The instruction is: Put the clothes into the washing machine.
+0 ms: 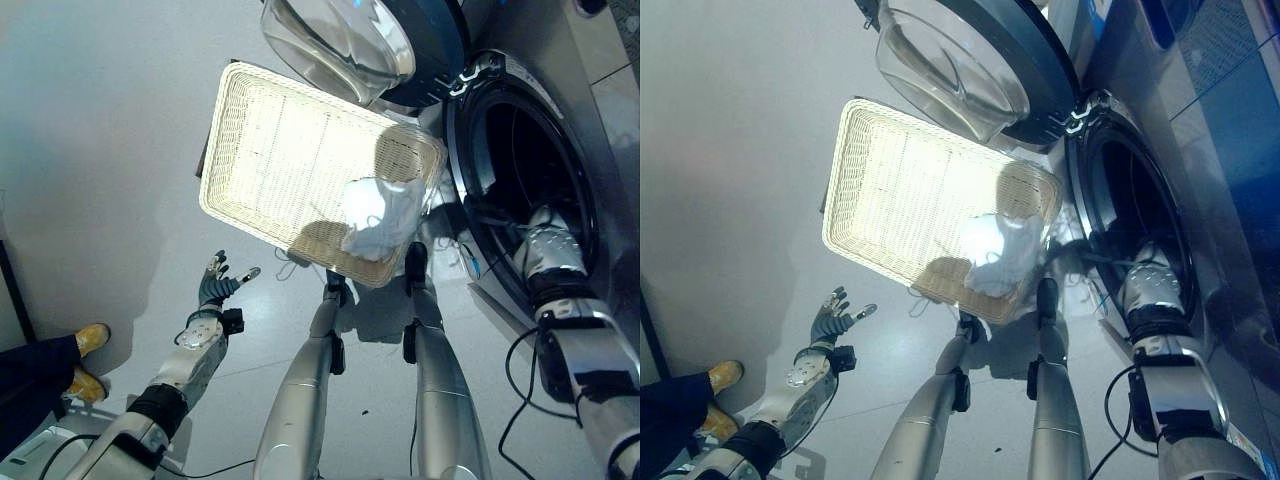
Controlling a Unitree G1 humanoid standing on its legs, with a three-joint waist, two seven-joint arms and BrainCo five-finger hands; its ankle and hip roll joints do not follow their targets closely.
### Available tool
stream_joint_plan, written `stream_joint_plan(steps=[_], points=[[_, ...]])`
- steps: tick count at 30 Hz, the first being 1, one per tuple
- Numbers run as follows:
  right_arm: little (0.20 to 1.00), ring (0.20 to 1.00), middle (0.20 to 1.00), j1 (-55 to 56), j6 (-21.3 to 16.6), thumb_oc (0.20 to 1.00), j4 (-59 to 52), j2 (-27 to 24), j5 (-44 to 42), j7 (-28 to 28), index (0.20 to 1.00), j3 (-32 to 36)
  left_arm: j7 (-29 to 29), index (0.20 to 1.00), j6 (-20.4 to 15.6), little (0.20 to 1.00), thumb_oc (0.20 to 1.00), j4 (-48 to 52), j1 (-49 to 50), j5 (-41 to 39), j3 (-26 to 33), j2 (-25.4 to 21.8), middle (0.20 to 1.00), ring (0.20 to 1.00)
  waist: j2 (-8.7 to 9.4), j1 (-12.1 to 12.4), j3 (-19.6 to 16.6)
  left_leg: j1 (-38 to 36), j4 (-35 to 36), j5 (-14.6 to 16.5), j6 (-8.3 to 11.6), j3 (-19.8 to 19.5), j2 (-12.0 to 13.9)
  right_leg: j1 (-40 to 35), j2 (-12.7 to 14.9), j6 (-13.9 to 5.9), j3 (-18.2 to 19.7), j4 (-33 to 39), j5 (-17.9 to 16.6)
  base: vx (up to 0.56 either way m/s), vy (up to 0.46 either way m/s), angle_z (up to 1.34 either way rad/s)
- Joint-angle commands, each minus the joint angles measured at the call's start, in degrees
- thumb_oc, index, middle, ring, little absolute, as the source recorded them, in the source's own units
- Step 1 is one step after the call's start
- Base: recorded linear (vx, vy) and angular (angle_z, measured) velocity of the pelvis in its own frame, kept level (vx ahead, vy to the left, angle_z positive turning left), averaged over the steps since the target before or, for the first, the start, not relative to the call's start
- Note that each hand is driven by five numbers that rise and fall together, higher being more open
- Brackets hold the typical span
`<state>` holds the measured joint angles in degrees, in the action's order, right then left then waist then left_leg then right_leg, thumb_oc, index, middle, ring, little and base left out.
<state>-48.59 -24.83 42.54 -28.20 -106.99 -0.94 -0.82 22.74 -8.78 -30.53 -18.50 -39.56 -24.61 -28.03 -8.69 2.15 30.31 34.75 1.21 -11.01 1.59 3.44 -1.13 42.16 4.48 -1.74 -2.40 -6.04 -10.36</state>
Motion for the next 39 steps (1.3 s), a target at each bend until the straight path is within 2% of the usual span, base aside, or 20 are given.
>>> stream_joint_plan(steps=[1,3,4,7,8,10,11,13,16,19,21,22,27,28,31,36,39], points=[[1.000,1.000,1.000,-0.96,3.26,1.000,-0.90,-8.14,1.64,4.54,1.000,2.84,0.01,1.000,-0.80,1.000,1.000,-1.19,1.75,-0.14,2.25,-1.25,1.000,1.000,-2.99,-1.49,-0.52,2.15,-5.89,3.97,0.91,0.54,-3.63,-2.35,-2.15,-1.19,-5.09,-5.06,7.80,0.01,0.000,0.04],[1.000,1.000,1.000,-0.96,3.26,1.000,-0.90,-8.14,1.64,4.54,1.000,2.84,0.01,1.000,-0.80,1.000,1.000,-1.19,1.75,-0.14,2.25,-1.25,1.000,1.000,-2.99,-1.49,-0.52,2.15,-5.89,3.97,0.91,0.54,-3.63,-2.35,-2.15,-1.19,-5.09,-5.06,7.80,-0.03,0.031,0.01],[1.000,1.000,1.000,7.14,4.69,1.000,-8.28,1.63,-0.35,11.58,1.000,0.20,-1.02,1.000,-4.04,1.000,1.000,-4.91,3.96,-1.36,3.12,3.83,1.000,1.000,-2.11,-1.84,-0.52,1.50,-4.34,3.41,0.80,0.74,-3.26,-2.74,-2.77,-1.02,-5.08,-4.85,8.11,-0.06,0.061,0.02],[1.000,1.000,1.000,7.14,4.69,1.000,-8.28,1.63,-0.35,11.58,1.000,0.20,-1.02,1.000,-4.04,1.000,1.000,-4.91,3.96,-1.36,3.12,3.83,1.000,1.000,-2.11,-1.84,-0.52,1.50,-4.34,3.41,0.80,0.74,-3.26,-2.74,-2.77,-1.02,-5.08,-4.85,8.11,-0.04,0.060,0.02],[1.000,1.000,1.000,15.96,0.75,1.000,-17.33,8.31,8.18,10.03,1.000,-3.94,-0.47,1.000,-5.23,1.000,1.000,-7.31,6.53,-1.45,3.17,8.37,1.000,1.000,-1.07,-2.85,-0.52,0.80,-3.20,3.01,0.53,0.93,-3.03,-3.08,-3.12,-0.86,-4.42,-4.13,7.56,-0.07,0.120,0.03],[1.000,1.000,1.000,15.96,0.75,1.000,-17.33,8.31,8.18,10.03,1.000,-3.94,-0.47,1.000,-5.23,1.000,1.000,-7.31,6.53,-1.45,3.17,8.37,1.000,1.000,-1.07,-2.85,-0.52,0.80,-3.20,3.01,0.53,0.93,-3.03,-3.08,-3.12,-0.86,-4.42,-4.13,7.56,-0.08,0.135,0.09],[1.000,1.000,1.000,24.54,-6.18,1.000,-24.27,10.62,41.59,-1.48,1.000,-13.37,-0.82,1.000,-4.51,1.000,1.000,-10.78,8.06,-2.01,4.40,11.55,1.000,1.000,0.68,-4.08,-0.52,0.59,-2.39,2.33,0.37,1.32,-2.64,-3.28,-3.36,-0.65,-3.64,-3.30,6.58,-0.11,0.175,0.18],[1.000,1.000,1.000,26.10,-6.63,1.000,-25.54,9.95,49.46,-4.29,1.000,-15.42,-0.80,1.000,-3.84,1.000,1.000,-11.46,8.35,-1.98,4.93,12.03,1.000,1.000,1.19,-4.29,-0.52,0.59,-2.37,2.30,0.29,1.36,-2.57,-3.33,-3.31,-0.74,-3.61,-3.14,6.41,-0.07,0.112,0.06],[1.000,1.000,1.000,27.67,-6.75,1.000,-26.27,9.06,57.28,-5.13,1.000,-17.40,-1.29,1.000,-3.32,1.000,1.000,-12.67,8.74,-2.11,5.95,12.22,1.000,1.000,1.91,-4.42,-0.52,0.39,-2.22,2.31,0.29,1.25,-2.48,-3.60,-3.19,-0.93,-3.73,-2.95,6.30,-0.03,0.030,0.06],[1.000,1.000,1.000,27.67,-6.75,1.000,-26.27,9.06,57.28,-5.13,1.000,-17.40,-1.29,1.000,-3.32,1.000,1.000,-12.67,8.74,-2.11,5.95,12.22,1.000,1.000,1.91,-4.42,-0.52,0.39,-2.22,2.31,0.29,1.25,-2.48,-3.60,-3.19,-0.93,-3.73,-2.95,6.30,-0.01,0.007,0.03],[1.000,1.000,1.000,28.09,-6.59,1.000,-26.66,8.80,59.68,-5.53,1.000,-18.09,-1.48,1.000,-3.05,1.000,1.000,-13.05,8.80,-2.26,6.37,12.25,1.000,1.000,2.21,-4.44,-0.52,0.32,-2.21,2.31,0.28,1.15,-2.49,-3.68,-3.20,-0.99,-3.76,-2.95,6.27,-0.03,0.025,0.05],[1.000,1.000,1.000,28.74,-5.51,1.000,-26.96,7.68,63.37,-4.93,1.000,-19.75,-2.32,1.000,-2.43,1.000,1.000,-14.68,8.71,-1.98,7.76,12.29,1.000,1.000,3.14,-4.24,-0.52,-0.08,-2.14,2.56,0.15,0.83,-2.56,-4.20,-2.94,-1.36,-4.28,-2.77,6.27,-0.03,0.025,0.02],[1.000,1.000,1.000,28.69,-4.54,1.000,-26.69,7.25,66.11,-5.26,1.000,-20.28,-2.66,1.000,-2.58,1.000,1.000,-15.61,8.41,-1.72,8.24,12.37,1.000,1.000,3.55,-4.06,-0.52,-0.40,-2.00,2.65,0.11,0.56,-2.64,-4.59,-2.75,-1.54,-4.56,-2.57,6.20,-0.02,0.026,0.13],[1.000,1.000,1.000,28.04,-4.29,1.000,-26.42,6.04,71.39,-7.79,1.000,-20.95,-2.97,1.000,-2.55,1.000,1.000,-16.17,7.94,-1.48,8.36,12.32,1.000,1.000,3.77,-3.79,-0.52,-0.63,-1.83,2.72,-0.03,0.42,-2.67,-4.77,-2.48,-1.81,-4.86,-2.46,6.09,-0.02,0.029,0.29],[1.000,1.000,1.000,27.63,-3.71,1.000,-26.08,5.40,73.47,-9.16,1.000,-21.17,-3.54,1.000,-2.45,1.000,1.000,-16.82,7.75,-1.19,8.41,12.06,1.000,1.000,3.83,-3.46,-0.52,-1.01,-1.98,2.89,-0.11,0.14,-2.81,-5.17,-2.17,-2.03,-5.16,-2.69,6.15,-0.01,0.024,0.18],[1.000,1.000,1.000,27.06,-3.06,1.000,-25.39,5.28,71.87,-8.95,1.000,-21.12,-3.92,1.000,-2.56,1.000,1.000,-17.59,7.26,-1.12,8.68,11.90,1.000,1.000,3.81,-3.26,-0.52,-1.18,-2.08,2.99,-0.21,0.01,-2.90,-5.23,-2.02,-2.13,-5.33,-3.01,6.27,0.00,0.024,0.11],[1.000,1.000,1.000,26.19,-1.75,1.000,-24.82,5.12,70.66,-9.17,1.000,-20.50,-4.24,1.000,-4.12,1.000,1.000,-18.54,6.96,-1.78,9.28,11.99,1.000,1.000,3.79,-2.97,-0.52,-1.92,-2.13,3.35,-0.35,0.07,-3.02,-5.66,-1.78,-2.22,-5.64,-3.26,6.48,0.01,0.041,0.12]])
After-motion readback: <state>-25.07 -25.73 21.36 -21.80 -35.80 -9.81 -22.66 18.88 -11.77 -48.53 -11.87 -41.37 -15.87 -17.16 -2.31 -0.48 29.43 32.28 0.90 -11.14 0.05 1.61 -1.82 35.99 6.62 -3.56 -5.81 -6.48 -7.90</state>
